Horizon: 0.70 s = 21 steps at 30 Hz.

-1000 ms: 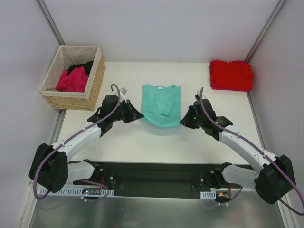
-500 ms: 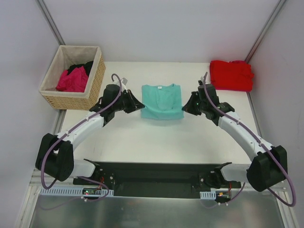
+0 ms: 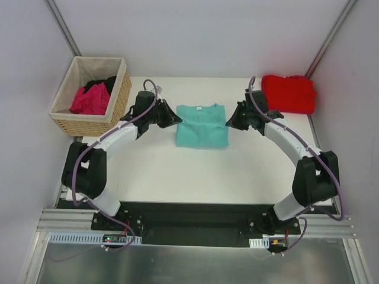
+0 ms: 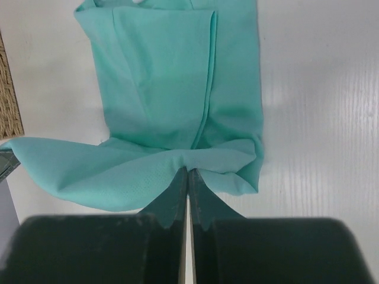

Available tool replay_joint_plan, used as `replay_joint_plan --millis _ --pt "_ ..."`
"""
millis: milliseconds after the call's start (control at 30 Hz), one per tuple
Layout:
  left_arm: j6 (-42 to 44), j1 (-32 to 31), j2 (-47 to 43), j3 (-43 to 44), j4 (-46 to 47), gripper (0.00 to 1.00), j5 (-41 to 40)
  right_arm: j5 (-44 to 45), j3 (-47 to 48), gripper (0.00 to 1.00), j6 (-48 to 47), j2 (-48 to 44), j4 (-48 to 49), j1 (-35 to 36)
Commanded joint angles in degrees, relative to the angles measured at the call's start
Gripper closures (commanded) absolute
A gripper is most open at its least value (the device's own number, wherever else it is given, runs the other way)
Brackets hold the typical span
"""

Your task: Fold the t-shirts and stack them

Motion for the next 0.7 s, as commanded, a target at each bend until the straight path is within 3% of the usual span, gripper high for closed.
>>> replay_joint_plan --millis 0,300,667 --pt "1.2 1.6 4.0 7.3 1.3 1.0 2.6 -1.9 6.7 0.99 -0.5 4.6 2.8 -1.2" --pt "1.4 3.7 16.3 17.8 1.4 1.0 4.6 -4.3 18.2 1.0 -0.1 16.3 3.2 -3.5" --pt "1.0 7.0 24.7 25.2 1.4 1.0 5.5 -6.7 31.2 0.99 0.9 31.2 3.0 -6.0"
